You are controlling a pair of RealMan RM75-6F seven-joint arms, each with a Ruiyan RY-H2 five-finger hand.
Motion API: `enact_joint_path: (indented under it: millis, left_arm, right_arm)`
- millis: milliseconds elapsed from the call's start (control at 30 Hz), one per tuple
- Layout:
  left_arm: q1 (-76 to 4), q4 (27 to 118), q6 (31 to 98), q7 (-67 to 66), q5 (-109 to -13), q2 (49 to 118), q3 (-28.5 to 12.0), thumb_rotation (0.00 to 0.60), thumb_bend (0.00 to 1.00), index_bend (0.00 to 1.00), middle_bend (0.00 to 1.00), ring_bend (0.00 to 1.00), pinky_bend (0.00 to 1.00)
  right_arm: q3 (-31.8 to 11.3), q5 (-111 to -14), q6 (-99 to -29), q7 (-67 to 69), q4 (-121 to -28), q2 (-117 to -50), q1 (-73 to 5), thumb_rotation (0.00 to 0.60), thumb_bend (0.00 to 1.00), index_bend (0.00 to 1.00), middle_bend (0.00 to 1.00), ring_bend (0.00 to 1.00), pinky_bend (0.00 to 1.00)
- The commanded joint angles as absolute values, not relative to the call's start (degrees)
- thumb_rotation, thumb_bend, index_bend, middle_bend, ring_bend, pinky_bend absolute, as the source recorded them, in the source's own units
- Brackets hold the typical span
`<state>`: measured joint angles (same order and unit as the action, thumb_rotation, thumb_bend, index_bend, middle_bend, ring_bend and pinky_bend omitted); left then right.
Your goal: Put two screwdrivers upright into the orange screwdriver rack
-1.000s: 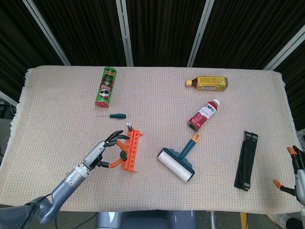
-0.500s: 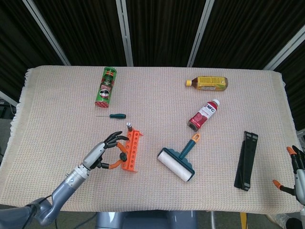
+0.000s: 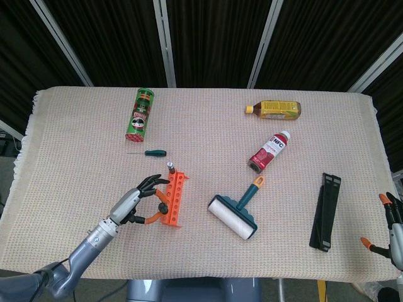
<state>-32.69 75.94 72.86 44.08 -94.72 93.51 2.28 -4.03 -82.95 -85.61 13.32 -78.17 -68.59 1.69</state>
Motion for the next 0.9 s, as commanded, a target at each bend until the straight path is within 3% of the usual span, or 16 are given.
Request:
enact_joint_path:
  millis: [33, 433, 667, 900]
  left_arm:
    - [-32.56, 76.02, 73.25, 43.7, -95.01, 93.49, 2.29, 0.6, 0.46, 0.38, 0.09, 0.0, 0.0]
    - [-31.86, 76.57, 75.17, 42.41, -96.43, 92.98, 2.73, 0.6, 0.45, 0.22, 0.02, 0.0, 0.0]
    - [-30.31, 79.27, 80.24, 39.98, -98.69, 90.14, 2.67, 0.599, 0.42, 0.21, 0.01, 0.0, 0.0]
    - [-25.55, 86.09, 86.13, 25.06, -96.11, 83.15, 0.86, 0.599, 0.45, 0.25, 0.02, 0.0, 0.0]
  right_arm:
    - [-4.03, -82.94, -85.63, 13.3, -78.15, -68.6, 1.7, 0.6, 0.0, 0.0, 0.0, 0.0, 0.0]
    - [-4.03, -82.94, -85.68, 13.26, -78.21, -68.57, 1.72, 0.6, 0.0, 0.0, 0.0, 0.0, 0.0]
    - [-4.2, -82.99, -86.04, 12.85, -78.51, -68.28, 1.74, 0.6, 0.0, 0.0, 0.0, 0.0, 0.0]
    - [-4.5, -83.21, -86.41, 11.05, -79.6, -67.37, 1.47, 0.6, 0.0, 0.0, 0.0, 0.0, 0.0]
